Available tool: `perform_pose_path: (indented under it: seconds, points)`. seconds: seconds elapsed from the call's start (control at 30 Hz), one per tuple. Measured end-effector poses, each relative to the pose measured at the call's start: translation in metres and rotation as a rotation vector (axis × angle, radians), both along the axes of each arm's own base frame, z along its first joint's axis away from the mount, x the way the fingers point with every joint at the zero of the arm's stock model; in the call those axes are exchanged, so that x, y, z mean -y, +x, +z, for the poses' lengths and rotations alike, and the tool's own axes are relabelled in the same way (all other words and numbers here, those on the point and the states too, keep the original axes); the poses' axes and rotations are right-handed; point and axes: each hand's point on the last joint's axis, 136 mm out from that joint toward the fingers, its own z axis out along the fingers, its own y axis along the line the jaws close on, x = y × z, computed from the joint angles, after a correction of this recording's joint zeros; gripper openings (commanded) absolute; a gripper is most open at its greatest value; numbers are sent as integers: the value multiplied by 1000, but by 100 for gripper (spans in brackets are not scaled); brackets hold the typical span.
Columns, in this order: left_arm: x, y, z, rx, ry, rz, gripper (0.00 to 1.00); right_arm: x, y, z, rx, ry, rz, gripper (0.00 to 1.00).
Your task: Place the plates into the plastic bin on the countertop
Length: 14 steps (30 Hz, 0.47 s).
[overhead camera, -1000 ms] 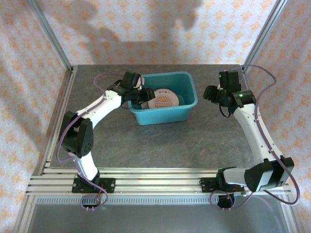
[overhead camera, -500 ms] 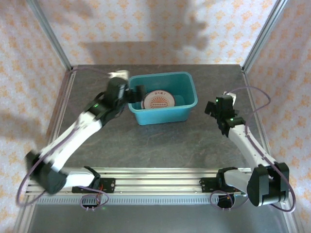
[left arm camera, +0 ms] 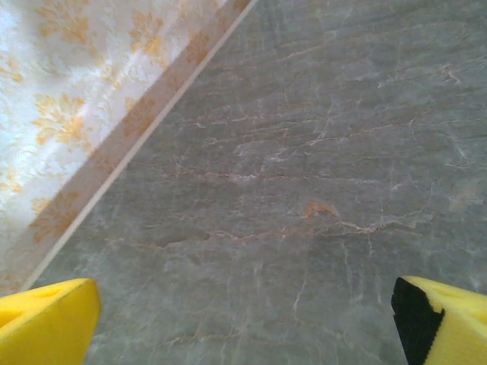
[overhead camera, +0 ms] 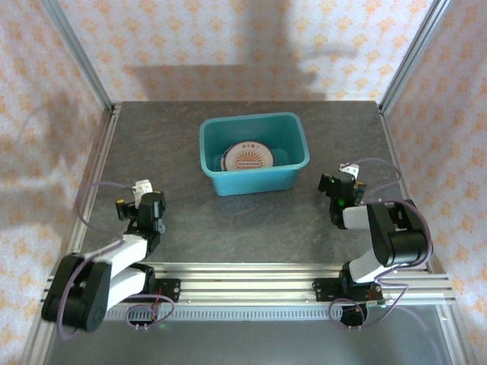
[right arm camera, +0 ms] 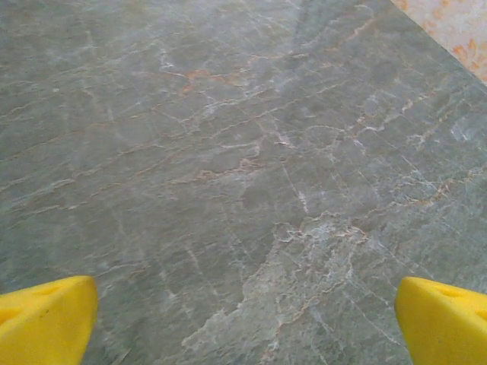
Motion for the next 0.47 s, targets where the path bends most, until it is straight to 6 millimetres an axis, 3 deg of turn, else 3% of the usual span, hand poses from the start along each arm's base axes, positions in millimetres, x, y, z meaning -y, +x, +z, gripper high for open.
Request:
perform_pose_path:
  seconds: [0.1, 0.17, 0.23, 0.37, 0.47]
  points:
    - [0, 31, 1, 3, -34, -23, 100, 5, 6, 14, 64, -7, -28, 99]
    - [9, 66, 22, 88, -66, -67, 100, 5, 9, 19, 91, -7, -31, 99]
    - [19, 86, 34, 189, -81, -114, 100, 4, 11, 23, 109, -7, -27, 99]
    - [32, 83, 6, 142, -79, -165, 100, -2, 14, 28, 129, -8, -5, 100]
    - [32, 87, 15, 187, -80, -170, 100, 0, 18, 28, 125, 17, 14, 99]
